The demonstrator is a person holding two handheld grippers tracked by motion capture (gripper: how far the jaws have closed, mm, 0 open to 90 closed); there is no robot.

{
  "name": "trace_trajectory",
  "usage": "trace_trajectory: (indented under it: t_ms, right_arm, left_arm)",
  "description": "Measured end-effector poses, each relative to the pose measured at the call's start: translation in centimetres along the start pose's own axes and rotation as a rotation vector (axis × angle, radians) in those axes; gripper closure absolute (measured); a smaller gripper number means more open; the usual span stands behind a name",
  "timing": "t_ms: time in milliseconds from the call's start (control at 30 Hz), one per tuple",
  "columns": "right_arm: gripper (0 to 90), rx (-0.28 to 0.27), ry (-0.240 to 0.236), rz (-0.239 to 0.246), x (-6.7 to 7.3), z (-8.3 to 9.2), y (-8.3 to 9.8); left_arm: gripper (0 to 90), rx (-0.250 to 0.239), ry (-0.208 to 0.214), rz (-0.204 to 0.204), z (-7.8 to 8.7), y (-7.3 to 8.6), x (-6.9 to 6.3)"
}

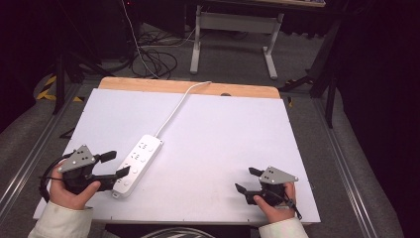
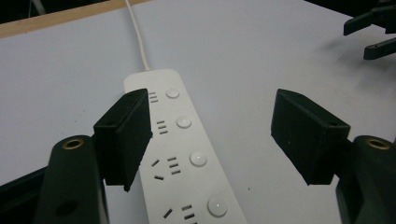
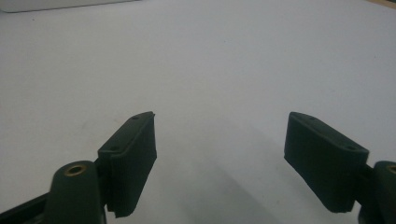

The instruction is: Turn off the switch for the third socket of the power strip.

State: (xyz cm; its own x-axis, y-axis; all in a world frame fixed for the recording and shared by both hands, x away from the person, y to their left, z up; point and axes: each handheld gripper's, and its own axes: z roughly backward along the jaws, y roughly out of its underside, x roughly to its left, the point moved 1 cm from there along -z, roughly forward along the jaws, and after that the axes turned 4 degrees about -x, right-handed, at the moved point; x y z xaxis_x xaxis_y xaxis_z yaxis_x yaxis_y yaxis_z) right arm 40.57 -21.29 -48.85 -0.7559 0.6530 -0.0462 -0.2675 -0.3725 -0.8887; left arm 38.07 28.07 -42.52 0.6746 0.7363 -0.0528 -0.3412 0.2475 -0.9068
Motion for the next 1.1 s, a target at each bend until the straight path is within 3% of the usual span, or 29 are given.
trace_trajectory:
  t_ms: [633,767,800,900,1100]
  right_arm:
    - [25.5,-0.002,-0.001,0.006,0.0,0.1,0.0]
    - [25.5,-0.001,-0.002,0.007,0.0,0.1,0.0]
    - [25.5,-0.001,-0.001,0.007,0.0,0.1,0.0]
    - [25.5,-0.002,-0.002,0.009,0.0,0.1,0.0]
    - [26.0,-0.003,-0.002,0.01,0.0,0.1,0.0]
  left_arm:
    - [30.7,0.03,0.017,0.0,-2.5,-1.2,0.2]
    - [44.6,0.044,0.055,-0.009,-2.7,-1.2,0.2]
    - [48.3,0.05,0.067,0.005,-2.8,-1.2,0.1]
    - [59.3,0.066,0.076,-0.01,-2.9,-1.2,0.3]
    - [81.6,0.114,0.113,0.009,-3.4,-1.2,0.6]
